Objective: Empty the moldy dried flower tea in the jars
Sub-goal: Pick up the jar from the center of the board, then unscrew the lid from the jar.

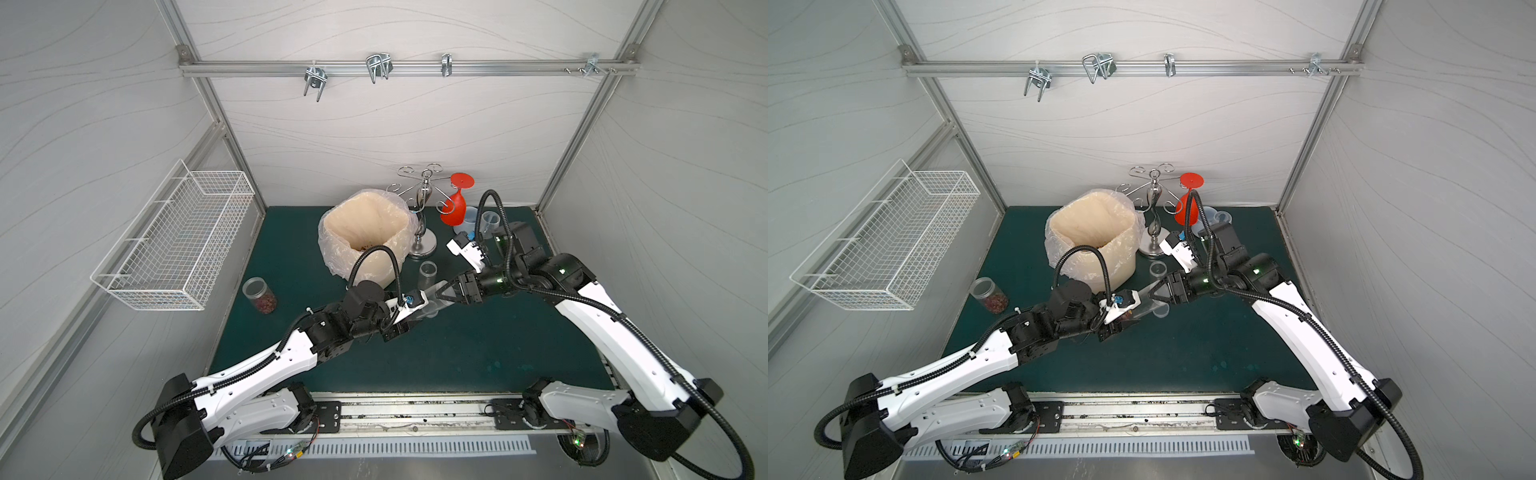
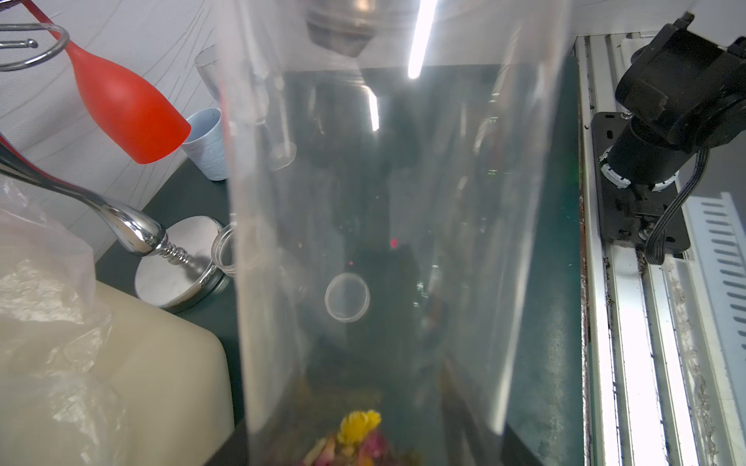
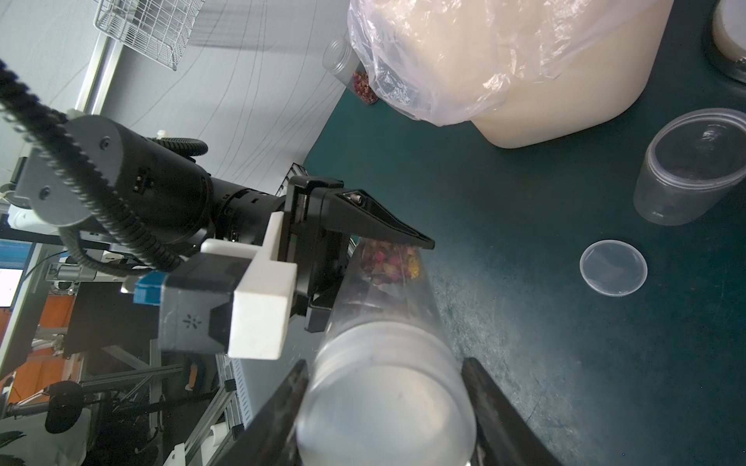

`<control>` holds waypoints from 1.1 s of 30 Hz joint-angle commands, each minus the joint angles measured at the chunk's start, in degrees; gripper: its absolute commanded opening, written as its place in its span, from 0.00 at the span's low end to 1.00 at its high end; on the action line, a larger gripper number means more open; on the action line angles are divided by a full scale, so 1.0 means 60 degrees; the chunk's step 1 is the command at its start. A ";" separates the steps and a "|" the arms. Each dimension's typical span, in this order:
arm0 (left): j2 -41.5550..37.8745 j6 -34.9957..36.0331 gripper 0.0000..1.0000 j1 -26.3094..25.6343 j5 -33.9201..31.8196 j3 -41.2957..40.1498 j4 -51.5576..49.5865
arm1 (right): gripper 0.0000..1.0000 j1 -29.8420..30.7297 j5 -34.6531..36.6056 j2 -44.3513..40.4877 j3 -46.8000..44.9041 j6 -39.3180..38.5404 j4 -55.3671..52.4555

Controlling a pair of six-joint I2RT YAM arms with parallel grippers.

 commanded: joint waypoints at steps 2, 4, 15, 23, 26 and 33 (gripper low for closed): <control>-0.0059 0.0132 0.39 -0.0016 -0.0399 0.0372 0.0320 | 0.58 0.0066 0.0036 -0.0318 0.0105 -0.0169 -0.0114; -0.0115 0.0194 0.37 -0.0026 -0.0700 0.0370 0.0320 | 0.73 0.0050 0.0372 -0.0486 0.0188 -0.0170 -0.0168; -0.0147 0.0853 0.28 -0.0214 -0.2173 0.0474 0.0056 | 0.87 -0.0077 0.0685 -0.0491 0.0318 0.0487 -0.0538; -0.0221 0.0952 0.28 -0.0357 -0.2146 0.0401 0.0062 | 0.78 -0.0069 0.0506 -0.0097 0.0130 0.0628 -0.0113; -0.0247 0.0975 0.27 -0.0379 -0.2147 0.0392 0.0061 | 0.76 -0.0076 0.0474 -0.0018 0.0081 0.0639 -0.0017; -0.0250 0.1004 0.27 -0.0427 -0.2119 0.0387 0.0064 | 0.71 -0.0073 0.0364 0.0209 0.0009 0.0568 0.0083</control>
